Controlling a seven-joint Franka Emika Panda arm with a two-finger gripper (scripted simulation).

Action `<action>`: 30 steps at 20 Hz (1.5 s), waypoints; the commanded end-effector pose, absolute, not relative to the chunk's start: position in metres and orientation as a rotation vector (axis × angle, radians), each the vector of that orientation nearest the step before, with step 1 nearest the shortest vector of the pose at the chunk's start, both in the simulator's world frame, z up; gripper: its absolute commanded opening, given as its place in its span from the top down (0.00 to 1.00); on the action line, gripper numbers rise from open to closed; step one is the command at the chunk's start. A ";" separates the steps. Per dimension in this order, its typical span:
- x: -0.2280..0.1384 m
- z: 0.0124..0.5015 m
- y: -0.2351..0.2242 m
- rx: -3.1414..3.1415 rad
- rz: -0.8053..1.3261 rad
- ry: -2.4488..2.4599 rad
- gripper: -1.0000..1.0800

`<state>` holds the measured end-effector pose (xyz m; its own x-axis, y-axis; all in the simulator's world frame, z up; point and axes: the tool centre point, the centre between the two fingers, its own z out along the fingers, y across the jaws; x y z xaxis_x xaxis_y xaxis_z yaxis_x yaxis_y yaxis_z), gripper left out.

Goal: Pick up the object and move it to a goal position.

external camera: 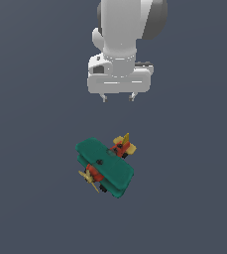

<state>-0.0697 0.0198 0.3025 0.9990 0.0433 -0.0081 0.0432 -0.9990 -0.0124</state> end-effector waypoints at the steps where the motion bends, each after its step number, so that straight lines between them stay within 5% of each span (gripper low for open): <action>1: -0.070 0.302 0.020 -3.129 0.013 -0.068 0.38; 30: -0.072 0.270 0.034 -2.960 0.085 -0.110 0.38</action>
<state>-0.0717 0.0342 0.2743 0.9961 0.0757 -0.0452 0.0676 -0.9849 -0.1593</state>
